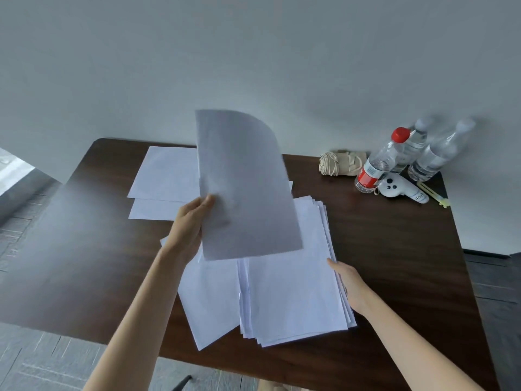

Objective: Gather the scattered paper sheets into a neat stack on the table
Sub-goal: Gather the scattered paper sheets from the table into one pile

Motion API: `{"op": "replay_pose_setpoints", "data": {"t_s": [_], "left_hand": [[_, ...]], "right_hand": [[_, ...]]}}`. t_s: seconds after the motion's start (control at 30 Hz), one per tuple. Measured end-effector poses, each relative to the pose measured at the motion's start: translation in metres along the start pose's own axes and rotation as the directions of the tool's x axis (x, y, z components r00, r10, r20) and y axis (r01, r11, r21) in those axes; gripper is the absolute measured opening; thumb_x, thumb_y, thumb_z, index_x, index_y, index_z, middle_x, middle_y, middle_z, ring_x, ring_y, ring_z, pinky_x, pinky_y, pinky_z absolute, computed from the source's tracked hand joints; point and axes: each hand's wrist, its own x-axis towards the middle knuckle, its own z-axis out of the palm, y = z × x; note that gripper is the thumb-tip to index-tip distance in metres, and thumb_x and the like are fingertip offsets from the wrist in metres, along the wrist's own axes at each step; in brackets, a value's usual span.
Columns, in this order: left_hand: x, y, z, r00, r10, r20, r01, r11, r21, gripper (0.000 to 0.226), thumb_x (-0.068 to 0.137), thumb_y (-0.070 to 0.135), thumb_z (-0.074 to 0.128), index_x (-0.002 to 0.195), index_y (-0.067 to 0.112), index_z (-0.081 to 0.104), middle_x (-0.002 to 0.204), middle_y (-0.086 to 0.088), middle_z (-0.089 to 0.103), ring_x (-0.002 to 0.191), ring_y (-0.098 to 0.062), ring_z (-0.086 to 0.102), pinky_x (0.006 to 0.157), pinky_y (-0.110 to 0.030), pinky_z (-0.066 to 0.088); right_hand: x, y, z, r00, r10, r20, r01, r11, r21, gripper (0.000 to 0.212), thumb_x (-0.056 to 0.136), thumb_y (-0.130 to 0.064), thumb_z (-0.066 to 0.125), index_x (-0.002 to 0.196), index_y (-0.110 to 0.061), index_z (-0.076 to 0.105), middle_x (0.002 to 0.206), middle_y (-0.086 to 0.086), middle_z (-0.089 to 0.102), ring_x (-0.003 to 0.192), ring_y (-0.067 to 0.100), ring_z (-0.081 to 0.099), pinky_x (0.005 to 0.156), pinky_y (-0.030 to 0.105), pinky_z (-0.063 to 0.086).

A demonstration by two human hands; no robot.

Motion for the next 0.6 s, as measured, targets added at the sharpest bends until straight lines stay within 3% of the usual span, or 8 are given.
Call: {"op": "replay_pose_setpoints", "data": {"t_s": [0.07, 0.13, 0.23, 0.3, 0.37, 0.47, 0.53, 0.6], "left_hand": [[-0.007, -0.034, -0.001, 0.996, -0.073, -0.048, 0.074, 0.997, 0.012, 0.023, 0.099, 0.019, 0.055, 0.096, 0.0, 0.068, 0.085, -0.011, 0.071, 0.07, -0.02, 0.069, 0.064, -0.034, 0.061], [-0.013, -0.07, 0.002, 0.988, -0.128, -0.091, 0.135, 0.988, 0.077, 0.022, 0.098, 0.018, 0.056, 0.092, -0.001, 0.066, 0.079, -0.012, 0.067, 0.065, -0.021, 0.066, 0.057, -0.03, 0.059], [-0.018, -0.117, 0.005, 0.974, -0.163, -0.155, 0.189, 0.967, 0.172, 0.018, 0.097, 0.014, 0.058, 0.084, 0.003, 0.065, 0.075, -0.009, 0.063, 0.067, -0.023, 0.061, 0.055, -0.03, 0.057], [-0.019, -0.141, 0.008, 0.968, -0.174, -0.179, 0.213, 0.95, 0.23, 0.017, 0.096, 0.011, 0.059, 0.083, 0.004, 0.065, 0.074, -0.009, 0.063, 0.07, -0.026, 0.061, 0.065, -0.04, 0.058], [-0.021, -0.16, 0.013, 0.962, -0.17, -0.215, 0.229, 0.93, 0.289, 0.017, 0.094, 0.009, 0.06, 0.081, 0.0, 0.064, 0.072, -0.009, 0.061, 0.066, -0.024, 0.058, 0.064, -0.04, 0.057], [-0.025, -0.18, 0.023, 0.939, -0.166, -0.301, 0.275, 0.889, 0.366, 0.021, 0.092, 0.011, 0.059, 0.076, -0.003, 0.058, 0.068, -0.01, 0.052, 0.063, -0.023, 0.049, 0.055, -0.037, 0.049], [-0.029, -0.189, 0.029, 0.917, -0.166, -0.363, 0.312, 0.865, 0.393, 0.026, 0.09, 0.011, 0.058, 0.068, 0.006, 0.046, 0.064, -0.007, 0.042, 0.062, -0.021, 0.04, 0.055, -0.035, 0.038], [-0.032, -0.195, 0.033, 0.902, -0.165, -0.4, 0.329, 0.86, 0.389, 0.029, 0.091, 0.011, 0.058, 0.068, 0.009, 0.041, 0.066, -0.008, 0.039, 0.062, -0.02, 0.035, 0.055, -0.032, 0.031]], "right_hand": [[0.002, 0.002, -0.001, 0.999, 0.022, -0.024, -0.021, 1.0, 0.023, 0.057, 0.099, -0.041, 0.047, 0.148, -0.015, 0.034, 0.154, -0.003, 0.032, 0.145, 0.021, 0.023, 0.117, 0.038, 0.015], [0.002, 0.002, -0.001, 0.998, 0.055, -0.016, -0.054, 0.997, 0.056, 0.052, 0.097, -0.047, 0.046, 0.139, -0.017, 0.048, 0.137, -0.005, 0.052, 0.134, 0.024, 0.043, 0.112, 0.04, 0.029], [0.001, 0.002, -0.003, 0.996, 0.094, 0.01, -0.094, 0.99, 0.105, 0.051, 0.094, -0.056, 0.045, 0.121, -0.018, 0.065, 0.114, 0.008, 0.07, 0.107, 0.029, 0.065, 0.093, 0.042, 0.051], [0.001, 0.004, -0.004, 0.996, 0.089, 0.025, -0.091, 0.986, 0.137, 0.051, 0.092, -0.058, 0.047, 0.118, -0.018, 0.067, 0.116, 0.011, 0.069, 0.106, 0.03, 0.066, 0.092, 0.042, 0.051], [-0.002, 0.002, -0.002, 0.998, 0.066, 0.007, -0.067, 0.993, 0.1, 0.061, 0.084, -0.061, 0.059, 0.128, -0.019, 0.061, 0.132, 0.007, 0.061, 0.121, 0.027, 0.057, 0.106, 0.045, 0.042], [-0.003, 0.004, 0.001, 0.999, 0.027, -0.032, -0.026, 1.0, 0.009, 0.072, 0.089, -0.046, 0.062, 0.148, -0.017, 0.034, 0.154, 0.001, 0.032, 0.144, 0.024, 0.025, 0.117, 0.042, 0.015], [-0.005, 0.005, 0.0, 1.0, 0.007, -0.024, -0.008, 1.0, -0.03, 0.065, 0.091, -0.029, 0.063, 0.147, -0.013, 0.034, 0.149, 0.003, 0.038, 0.142, 0.024, 0.028, 0.116, 0.039, 0.018], [-0.008, 0.006, -0.001, 1.0, -0.017, 0.001, 0.017, 0.997, -0.078, 0.053, 0.09, -0.017, 0.066, 0.139, -0.015, 0.045, 0.13, 0.002, 0.051, 0.122, 0.018, 0.049, 0.105, 0.033, 0.033]]}}
